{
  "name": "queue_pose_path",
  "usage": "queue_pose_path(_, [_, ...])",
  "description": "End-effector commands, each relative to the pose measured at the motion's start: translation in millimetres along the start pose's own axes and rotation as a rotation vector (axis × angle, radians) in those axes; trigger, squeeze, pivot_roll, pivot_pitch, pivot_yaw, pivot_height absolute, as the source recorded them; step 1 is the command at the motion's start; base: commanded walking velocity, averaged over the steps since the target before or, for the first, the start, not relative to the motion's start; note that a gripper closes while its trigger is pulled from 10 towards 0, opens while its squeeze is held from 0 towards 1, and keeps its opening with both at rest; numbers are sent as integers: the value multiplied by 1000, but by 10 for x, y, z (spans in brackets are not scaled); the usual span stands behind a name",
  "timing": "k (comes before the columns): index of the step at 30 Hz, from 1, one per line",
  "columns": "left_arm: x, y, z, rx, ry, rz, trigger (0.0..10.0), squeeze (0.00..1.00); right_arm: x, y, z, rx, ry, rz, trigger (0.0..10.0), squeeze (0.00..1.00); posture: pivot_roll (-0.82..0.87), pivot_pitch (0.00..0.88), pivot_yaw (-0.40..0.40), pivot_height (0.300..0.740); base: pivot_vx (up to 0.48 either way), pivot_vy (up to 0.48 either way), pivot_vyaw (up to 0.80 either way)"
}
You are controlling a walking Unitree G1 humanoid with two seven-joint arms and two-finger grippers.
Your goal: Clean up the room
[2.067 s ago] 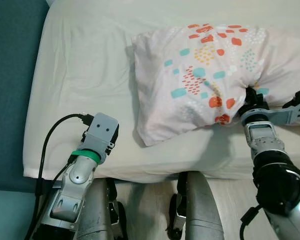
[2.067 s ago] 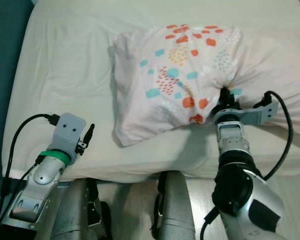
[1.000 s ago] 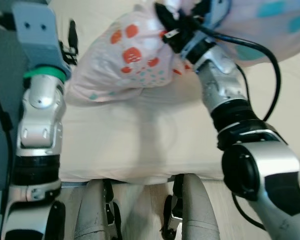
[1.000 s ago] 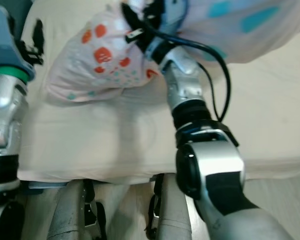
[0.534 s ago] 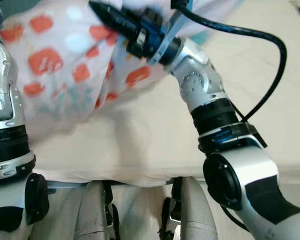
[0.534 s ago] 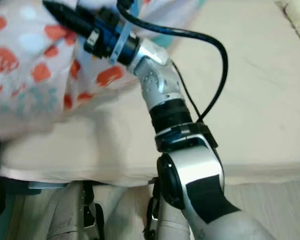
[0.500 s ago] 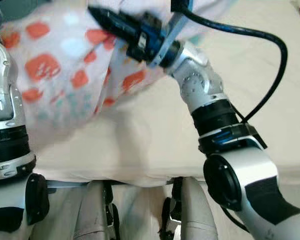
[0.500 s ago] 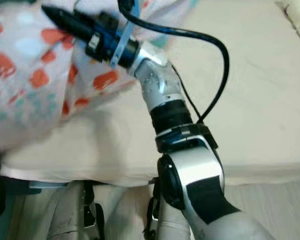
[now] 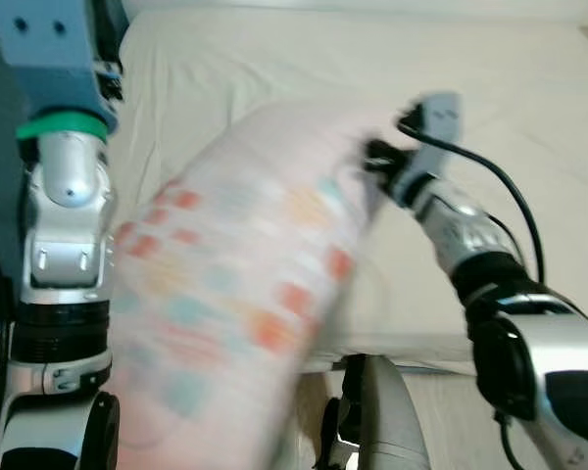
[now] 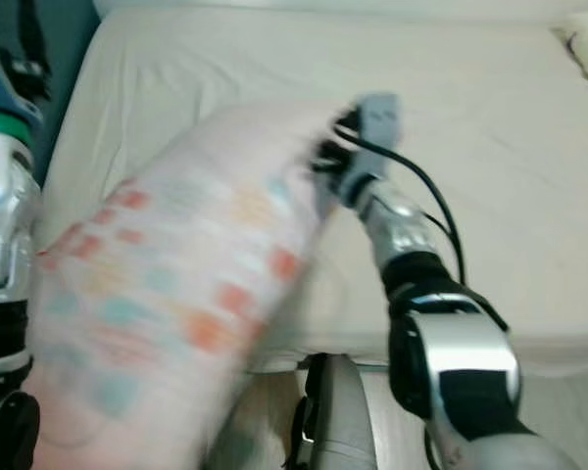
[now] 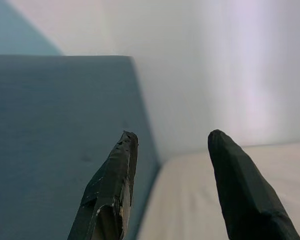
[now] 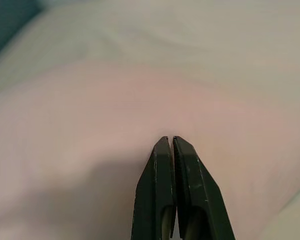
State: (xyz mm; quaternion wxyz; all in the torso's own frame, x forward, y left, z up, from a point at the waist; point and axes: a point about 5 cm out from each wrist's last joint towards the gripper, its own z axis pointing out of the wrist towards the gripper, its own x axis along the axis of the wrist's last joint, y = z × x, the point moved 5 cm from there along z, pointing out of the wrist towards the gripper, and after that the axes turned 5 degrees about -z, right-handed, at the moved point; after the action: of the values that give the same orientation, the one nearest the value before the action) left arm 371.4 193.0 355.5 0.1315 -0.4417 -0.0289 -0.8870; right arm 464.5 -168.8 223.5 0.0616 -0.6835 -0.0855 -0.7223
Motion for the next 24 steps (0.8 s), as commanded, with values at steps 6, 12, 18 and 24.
queue_pose_path(6, [-71, 432, -197, -362, -52, 9, 10000, 0, 64, 111, -33, -17, 0, -164, 10000, 0, -11, 118, 73, 598, 0, 0, 0])
queue_pose_path(12, [-573, 437, -678, -650, -370, -61, 10000, 0, 134, -136, -26, 59, 139, -74, 10000, 0, -4, 123, 79, 598, 0, 0, 0])
queue_pose_path(18, [-918, 347, -889, -706, -522, -62, 10000, 0, -3, -294, -116, 92, 186, 94, 10000, 0, -19, 139, 77, 598, 0, 0, 0])
queue_pose_path(24, [-1116, -31, -844, -732, -636, -36, 10000, 0, -554, -324, -405, -7, 94, 284, 10000, 0, -29, 159, 76, 598, 0, 0, 0])
